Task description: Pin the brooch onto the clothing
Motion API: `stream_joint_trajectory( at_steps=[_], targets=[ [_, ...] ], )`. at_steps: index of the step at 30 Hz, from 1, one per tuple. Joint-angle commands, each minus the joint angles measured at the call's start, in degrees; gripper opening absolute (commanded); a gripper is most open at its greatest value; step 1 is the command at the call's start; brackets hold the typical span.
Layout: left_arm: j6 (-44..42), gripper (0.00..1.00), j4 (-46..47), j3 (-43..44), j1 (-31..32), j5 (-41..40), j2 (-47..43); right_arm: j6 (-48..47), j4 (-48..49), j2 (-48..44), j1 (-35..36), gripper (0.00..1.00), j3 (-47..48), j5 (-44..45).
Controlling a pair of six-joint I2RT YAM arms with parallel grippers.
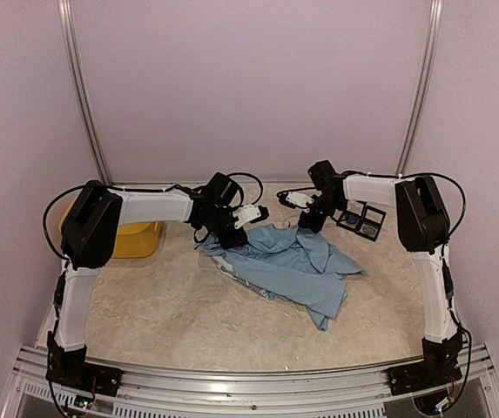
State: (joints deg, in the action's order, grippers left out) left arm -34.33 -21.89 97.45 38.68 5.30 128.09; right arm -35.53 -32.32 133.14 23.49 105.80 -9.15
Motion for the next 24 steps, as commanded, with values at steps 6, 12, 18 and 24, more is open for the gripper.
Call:
stream_joint_trajectory(
  at_steps=[6, 12, 18, 24],
  targets=[
    [10.77, 0.0, 7.86, -0.65, -3.08, -4.79, -7.99, 7.05, -3.39, -5.23, -1.29, 0.0, 9.29, -2.04],
    [19.71, 0.0, 10.77, 1.47, -8.01, -6.41, -19.52, 14.85, -2.13, -15.53, -1.45, 0.0, 17.27, -0.32],
    [21.64, 0.0, 9.74, 0.1, -8.51, -1.01, -35.42, 20.44, 2.96, -33.33, -1.35, 0.0, 13.2, -6.68],
    [21.64, 0.0, 15.16, -8.0, -5.46, 7.54, -54.39, 16.94, 5.91, -50.33, 0.03, 0.0, 3.23, -32.47]
  ],
)
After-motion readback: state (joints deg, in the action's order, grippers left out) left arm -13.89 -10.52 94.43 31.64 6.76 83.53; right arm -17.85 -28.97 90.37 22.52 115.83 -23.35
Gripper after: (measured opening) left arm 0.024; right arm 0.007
